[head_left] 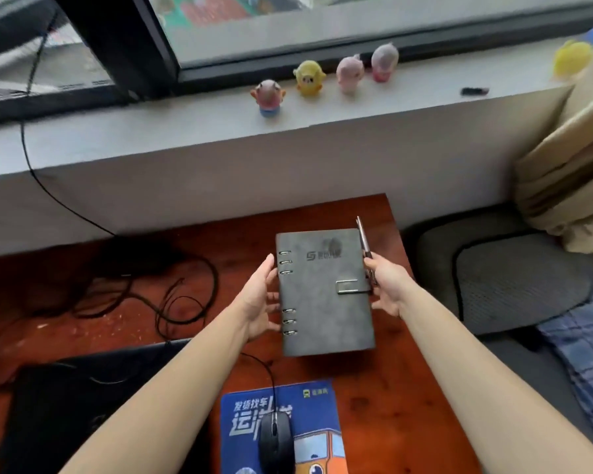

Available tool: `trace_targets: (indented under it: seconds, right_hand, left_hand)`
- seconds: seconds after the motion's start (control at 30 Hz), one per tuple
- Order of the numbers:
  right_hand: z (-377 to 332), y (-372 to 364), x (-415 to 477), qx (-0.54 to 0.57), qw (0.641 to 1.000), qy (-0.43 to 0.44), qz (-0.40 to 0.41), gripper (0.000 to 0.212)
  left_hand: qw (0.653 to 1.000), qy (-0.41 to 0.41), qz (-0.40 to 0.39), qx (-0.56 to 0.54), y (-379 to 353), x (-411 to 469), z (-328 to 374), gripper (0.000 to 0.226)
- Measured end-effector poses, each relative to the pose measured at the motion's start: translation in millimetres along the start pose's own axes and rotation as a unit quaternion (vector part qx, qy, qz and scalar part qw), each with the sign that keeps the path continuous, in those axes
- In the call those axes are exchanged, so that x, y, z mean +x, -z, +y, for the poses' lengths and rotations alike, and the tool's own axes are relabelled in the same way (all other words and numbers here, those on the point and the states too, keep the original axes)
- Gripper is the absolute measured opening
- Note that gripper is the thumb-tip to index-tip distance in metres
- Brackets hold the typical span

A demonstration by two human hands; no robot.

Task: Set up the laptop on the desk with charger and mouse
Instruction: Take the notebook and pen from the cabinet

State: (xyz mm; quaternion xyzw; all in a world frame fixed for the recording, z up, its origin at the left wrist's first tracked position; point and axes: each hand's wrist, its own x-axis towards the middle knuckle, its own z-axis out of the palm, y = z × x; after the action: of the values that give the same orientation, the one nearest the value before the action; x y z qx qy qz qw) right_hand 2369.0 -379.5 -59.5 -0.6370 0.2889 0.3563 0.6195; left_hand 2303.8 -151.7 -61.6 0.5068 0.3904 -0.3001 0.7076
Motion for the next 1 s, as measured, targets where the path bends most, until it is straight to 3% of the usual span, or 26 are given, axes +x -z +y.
trace_targets:
  seconds: [0.1,0.2,0.3,0.43,0.6,0.77,0.87,1.0]
  right_hand:
    - [7,-1,20,-0.011,1.0,-0.012,0.01,0.029]
    - [18,-7,28,-0.006,0.999,-0.009,0.043,0.034]
    - [32,-14,34,-0.027,0.994,0.027,0.104,0.034]
    - [39,-18,35,-0.074,0.987,0.064,0.129,0.027]
    - [47,-9,27,-0.078,0.969,0.1,0.21,0.028]
    - [55,-16,-5,-0.089,0.956,0.129,0.246,0.027]
    - [61,-37,-21,-0.113,0.954,0.137,0.242,0.027]
    - [75,-83,-26,-0.235,0.951,0.122,0.16,0.035]
  left_hand:
    - [1.0,0.019,0.016,-0.01,-6,16,-6,0.05]
    - [0.999,0.038,0.023,-0.011,-7,26,-14,0.061]
    - [0.999,0.044,0.0,-0.006,-10,26,-20,0.066]
    - [0.999,0.036,0.007,-0.038,-7,20,-27,0.086]
    - [0.998,0.022,0.016,-0.048,-1,6,-27,0.089]
    - [0.996,-0.046,0.027,0.075,22,-20,-30,0.08]
    - [0.96,-0.151,0.05,0.231,48,-33,-38,0.068]
    - [0.862,-0.25,0.138,0.418,89,-51,-68,0.066]
